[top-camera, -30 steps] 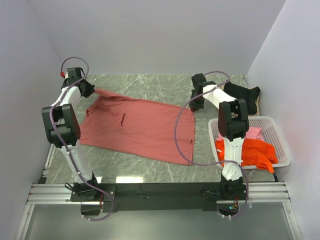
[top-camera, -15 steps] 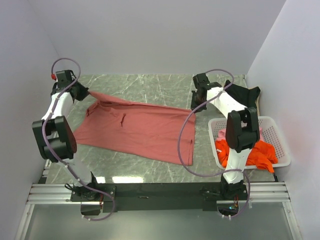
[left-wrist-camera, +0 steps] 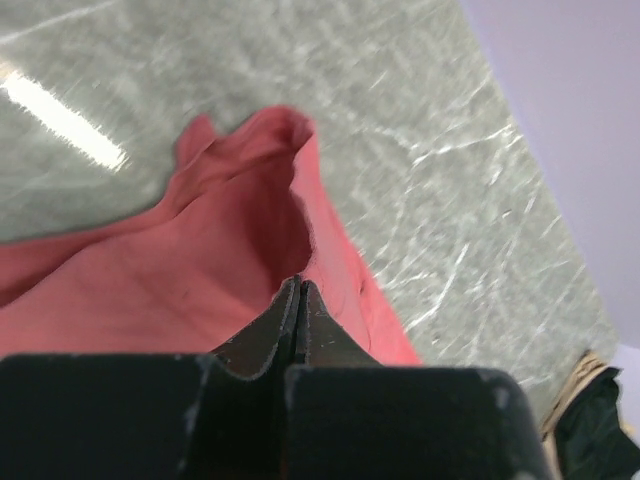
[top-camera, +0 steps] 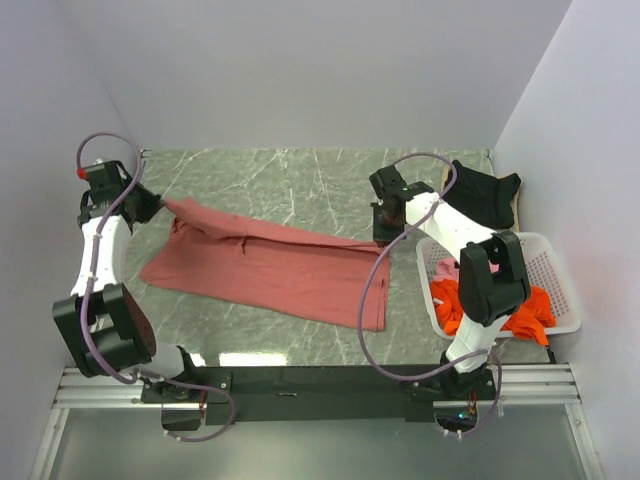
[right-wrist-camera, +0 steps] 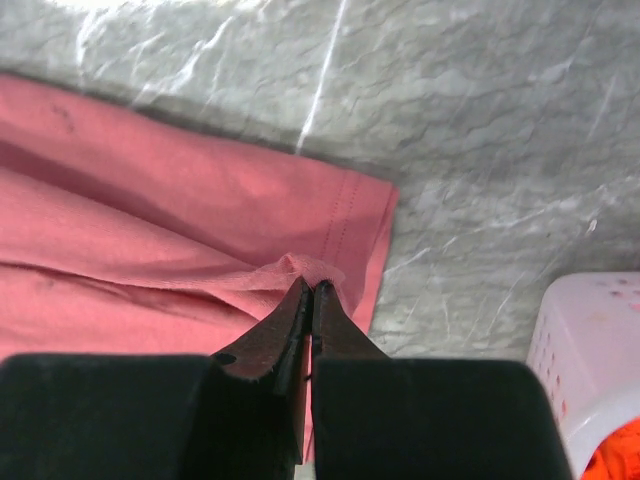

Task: Fold and stack the t-shirts
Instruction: Fold the tshirt

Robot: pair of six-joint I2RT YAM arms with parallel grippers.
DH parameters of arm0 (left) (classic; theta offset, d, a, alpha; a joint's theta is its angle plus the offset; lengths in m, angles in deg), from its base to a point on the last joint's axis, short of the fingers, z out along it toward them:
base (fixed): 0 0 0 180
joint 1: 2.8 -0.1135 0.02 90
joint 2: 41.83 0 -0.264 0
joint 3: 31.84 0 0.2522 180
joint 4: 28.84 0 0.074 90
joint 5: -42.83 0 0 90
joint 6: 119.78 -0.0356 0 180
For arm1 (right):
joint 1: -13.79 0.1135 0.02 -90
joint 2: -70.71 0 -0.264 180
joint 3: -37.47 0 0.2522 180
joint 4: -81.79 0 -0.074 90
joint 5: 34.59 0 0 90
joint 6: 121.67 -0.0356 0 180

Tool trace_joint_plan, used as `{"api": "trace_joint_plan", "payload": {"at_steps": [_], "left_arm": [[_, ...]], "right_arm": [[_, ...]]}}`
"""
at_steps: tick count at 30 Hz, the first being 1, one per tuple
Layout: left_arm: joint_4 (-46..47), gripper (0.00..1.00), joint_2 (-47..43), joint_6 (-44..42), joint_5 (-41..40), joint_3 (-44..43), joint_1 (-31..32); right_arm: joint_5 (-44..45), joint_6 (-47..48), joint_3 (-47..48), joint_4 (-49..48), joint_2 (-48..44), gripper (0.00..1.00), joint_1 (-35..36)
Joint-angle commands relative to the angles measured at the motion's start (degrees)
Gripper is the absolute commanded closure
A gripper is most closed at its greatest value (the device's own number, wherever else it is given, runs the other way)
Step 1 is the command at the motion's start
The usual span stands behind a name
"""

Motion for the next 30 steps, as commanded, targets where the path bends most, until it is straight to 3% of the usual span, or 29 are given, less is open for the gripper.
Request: {"api": "trace_joint_plan", "payload": {"at_steps": [1, 11, 18, 23, 25, 26, 29, 30], "left_arm": [[-1.12, 1.0, -4.61, -2.23, 0.09, 2.52, -1.06], [-3.41, 1.0, -10.51, -4.08, 1.41, 7.8, -5.01], [-3.76, 1.0, -8.5, -5.57, 3.51, 9.83, -5.63], [-5.08, 1.0, -8.93, -8.03, -0.25, 11.23, -5.8], [-5.87, 1.0, -7.8, -9.17, -1.23, 11.23, -5.8], [-6.13, 0.98, -7.36, -10.22, -2.8, 11.23, -5.89], [-5.35, 0.66, -6.3, -10.93, -6.67, 11.32, -5.81], [-5.26, 0.5, -6.12, -10.94, -8.16, 10.97, -5.89]], "right_arm": [[2.82, -0.74, -1.44, 0.86, -4.48, 1.0, 2.38], [4.67, -3.55, -8.21, 1.21, -10.46, 1.0, 5.82], [6.25, -4.08, -11.82, 0.33, -10.03, 1.0, 6.78], [7.83, -4.34, -12.61, 1.21, -10.11, 1.0, 8.37], [7.4, -4.87, -13.14, 1.56, -10.46, 0.88, 9.07], [7.31, -5.05, -12.96, 2.17, -10.64, 0.73, 9.42], [6.69, -4.96, -10.77, 3.05, -11.43, 0.61, 11.87], [6.34, -4.96, -8.76, 3.58, -11.6, 0.6, 12.49]]}}
